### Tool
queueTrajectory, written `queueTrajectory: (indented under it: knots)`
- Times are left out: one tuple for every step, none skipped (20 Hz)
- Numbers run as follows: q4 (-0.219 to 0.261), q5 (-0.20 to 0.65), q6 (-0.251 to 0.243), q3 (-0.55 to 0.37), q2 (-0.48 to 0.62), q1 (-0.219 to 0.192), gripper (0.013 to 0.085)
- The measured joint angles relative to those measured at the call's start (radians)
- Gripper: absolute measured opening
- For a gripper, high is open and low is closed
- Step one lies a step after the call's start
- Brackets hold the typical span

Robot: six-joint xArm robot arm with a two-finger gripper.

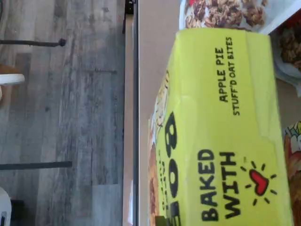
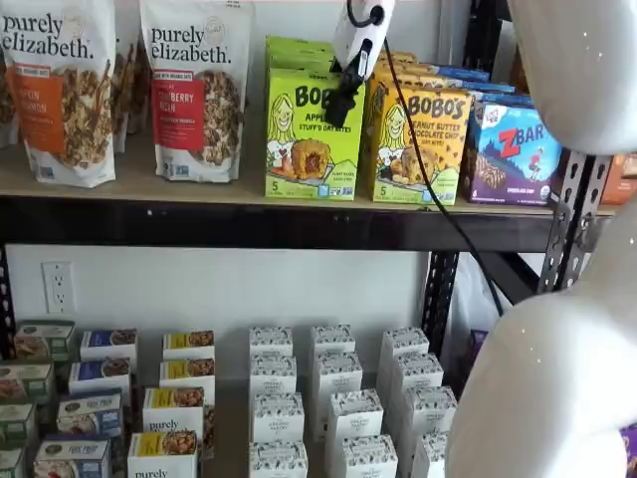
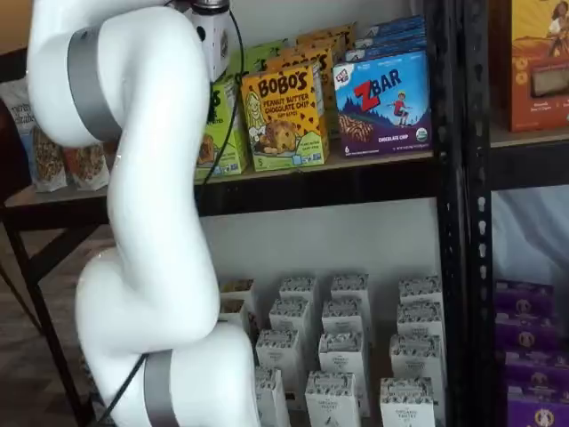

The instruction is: Pick the green box on the top shelf, the fourth from the left

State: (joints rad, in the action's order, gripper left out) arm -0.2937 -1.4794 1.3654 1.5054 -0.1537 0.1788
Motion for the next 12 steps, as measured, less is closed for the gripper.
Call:
queueTrajectory:
  knots:
    - [0.0, 0.002, 0.0, -0.002, -0.001, 0.001, 0.041]
    - [0.0, 0.004, -0.001, -0.003, -0.002, 0.001, 0.041]
    - [-0.001, 0.005, -0.002, -0.005, -0.003, 0.002, 0.037]
    - [-0.001, 0.006, -0.002, -0.006, -0.003, 0.003, 0.037]
    - [-0.001, 0.006, -0.003, -0.006, -0.004, 0.003, 0.033]
    - [-0.001, 0.006, -0.003, -0.007, -0.004, 0.004, 0.033]
    - [-0.001, 0.006, -0.003, -0.007, -0.004, 0.004, 0.029]
    - [-0.001, 0.005, -0.003, -0.007, -0.004, 0.004, 0.029]
    - [0.0, 0.001, -0.004, -0.004, -0.003, 0.004, 0.029]
    - [0.003, -0.004, -0.005, 0.0, 0.0, 0.005, 0.029]
    - [0.006, -0.006, -0.005, 0.001, 0.001, 0.005, 0.029]
    - [0.006, -0.008, -0.005, 0.002, 0.001, 0.005, 0.029]
